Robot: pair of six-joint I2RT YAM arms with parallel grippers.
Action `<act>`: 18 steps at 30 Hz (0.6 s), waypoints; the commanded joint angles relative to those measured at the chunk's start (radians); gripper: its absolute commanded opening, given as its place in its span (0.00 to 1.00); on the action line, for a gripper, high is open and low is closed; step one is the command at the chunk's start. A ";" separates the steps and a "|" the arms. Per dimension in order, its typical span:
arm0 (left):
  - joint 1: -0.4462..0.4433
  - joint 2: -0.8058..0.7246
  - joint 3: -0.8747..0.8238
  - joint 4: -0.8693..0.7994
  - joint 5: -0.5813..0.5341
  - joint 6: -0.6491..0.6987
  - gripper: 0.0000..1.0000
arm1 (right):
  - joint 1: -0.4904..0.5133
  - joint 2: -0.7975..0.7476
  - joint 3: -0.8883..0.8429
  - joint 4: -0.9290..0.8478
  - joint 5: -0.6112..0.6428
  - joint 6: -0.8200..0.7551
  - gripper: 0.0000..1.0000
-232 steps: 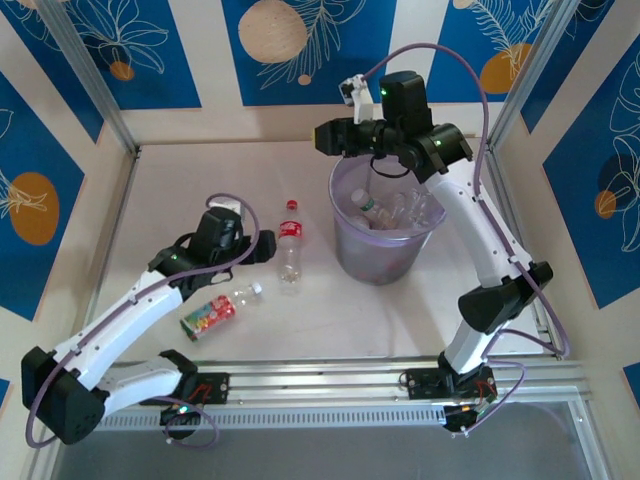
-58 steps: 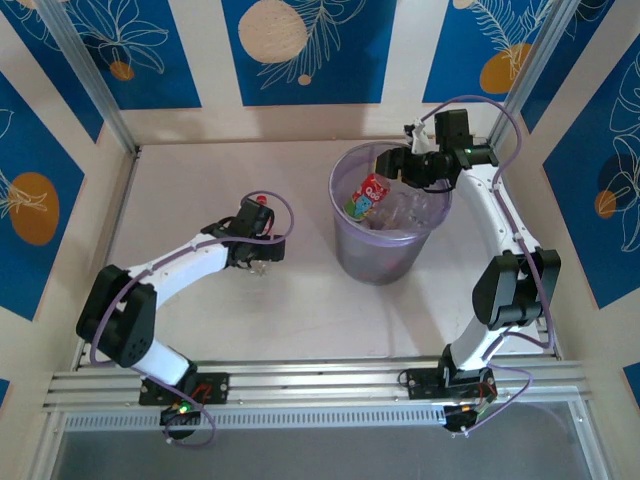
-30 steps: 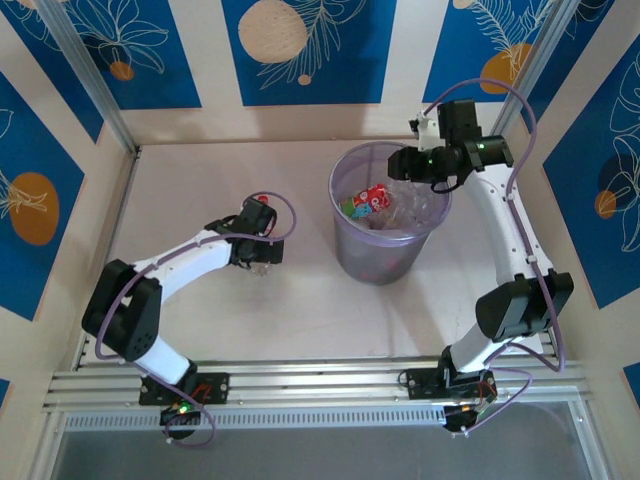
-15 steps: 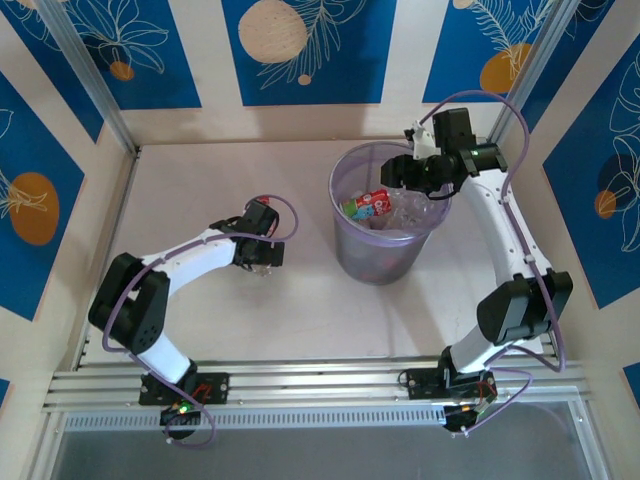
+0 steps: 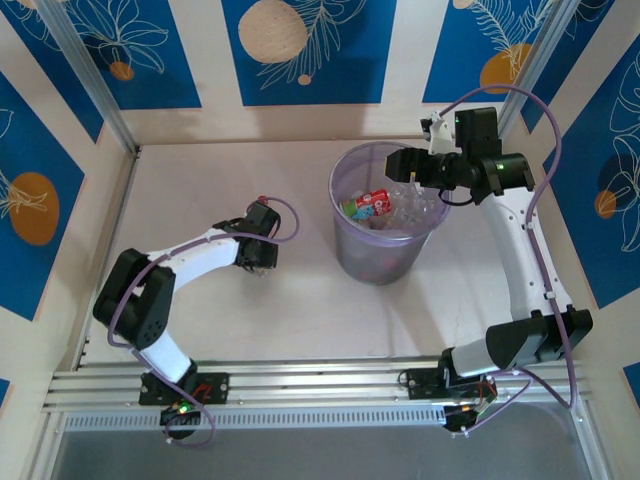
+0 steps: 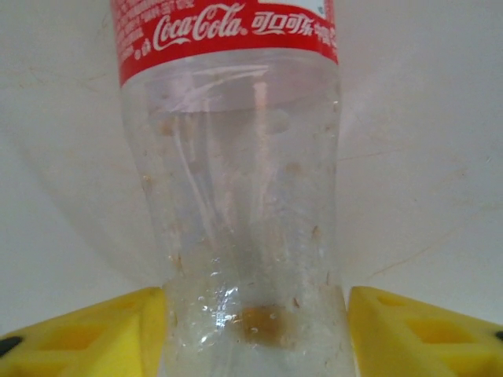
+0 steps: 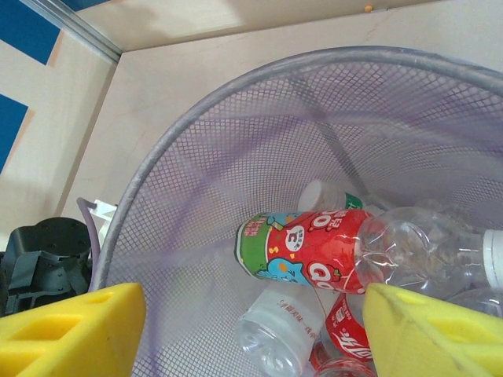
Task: Put the plastic bottles in the bin
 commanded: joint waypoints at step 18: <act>0.000 -0.280 0.010 0.103 0.146 0.061 0.40 | 0.095 -0.024 0.067 0.032 -0.033 0.039 0.73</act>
